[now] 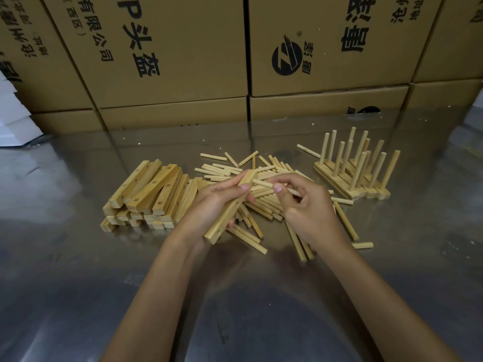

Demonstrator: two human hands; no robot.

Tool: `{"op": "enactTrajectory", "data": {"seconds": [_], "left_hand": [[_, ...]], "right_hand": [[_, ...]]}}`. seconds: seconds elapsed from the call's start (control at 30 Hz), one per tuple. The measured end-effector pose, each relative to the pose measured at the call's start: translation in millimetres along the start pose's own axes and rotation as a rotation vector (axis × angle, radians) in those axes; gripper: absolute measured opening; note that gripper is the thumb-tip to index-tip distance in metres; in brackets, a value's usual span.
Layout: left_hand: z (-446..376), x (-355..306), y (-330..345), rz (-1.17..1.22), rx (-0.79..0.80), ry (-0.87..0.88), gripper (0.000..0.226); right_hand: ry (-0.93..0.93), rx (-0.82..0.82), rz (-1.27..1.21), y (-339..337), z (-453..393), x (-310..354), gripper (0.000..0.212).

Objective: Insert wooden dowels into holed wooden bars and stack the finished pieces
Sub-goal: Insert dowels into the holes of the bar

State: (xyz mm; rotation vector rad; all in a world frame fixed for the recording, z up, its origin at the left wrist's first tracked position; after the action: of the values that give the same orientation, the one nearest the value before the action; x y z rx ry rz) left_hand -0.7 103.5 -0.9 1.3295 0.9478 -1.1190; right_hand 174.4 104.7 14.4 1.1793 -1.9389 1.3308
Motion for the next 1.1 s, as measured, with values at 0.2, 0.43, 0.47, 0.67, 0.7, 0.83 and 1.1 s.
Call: {"op": "enactTrajectory", "data": {"seconds": [0.2, 0.43, 0.47, 0.67, 0.7, 0.83, 1.1], "left_hand": [[-0.4, -6.8, -15.6, 0.064, -0.132, 0.05, 0.038], [0.1, -3.8, -10.1, 0.087, -0.099, 0.013, 0.026], [-0.1, -2.8, -9.4, 0.088, -0.091, 0.001, 0.025], [0.4, -1.2, -9.4, 0.088, -0.051, -0.033, 0.024], [0.4, -1.3, -10.0, 0.09, -0.052, -0.033, 0.024], [0.7, -2.0, -10.3, 0.09, -0.057, -0.038, 0.023], [3.9, -3.1, 7.1, 0.025, 0.063, -0.016, 0.033]], "right_hand": [[0.157, 0.076, -0.379, 6.6, 0.2, 0.2, 0.025], [0.205, 0.066, -0.356, 5.5, 0.1, -2.7, 0.01], [0.202, 0.085, -0.339, 6.6, 0.1, -2.1, 0.011], [0.227, 0.086, -0.372, 8.4, 1.4, -3.3, 0.008], [0.248, 0.067, -0.42, 6.4, 1.0, -5.3, 0.008], [0.301, -0.007, -0.541, -2.5, -2.0, -14.3, 0.011], [0.04, 0.099, -0.052, 8.4, 1.1, -0.4, 0.013]]}}
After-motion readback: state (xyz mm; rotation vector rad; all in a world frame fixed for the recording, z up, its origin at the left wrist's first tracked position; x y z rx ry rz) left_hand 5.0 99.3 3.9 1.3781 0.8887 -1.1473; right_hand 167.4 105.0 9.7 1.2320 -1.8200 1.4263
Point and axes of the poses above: each hand's wrist, its own z-axis away from the middle knuckle, its own y-axis out of the palm, x = y × z, the point moved 7 cm from there along -z, towards the middle knuckle, and after that the axes turned 13 degrees about z, right-handed, at the moved point
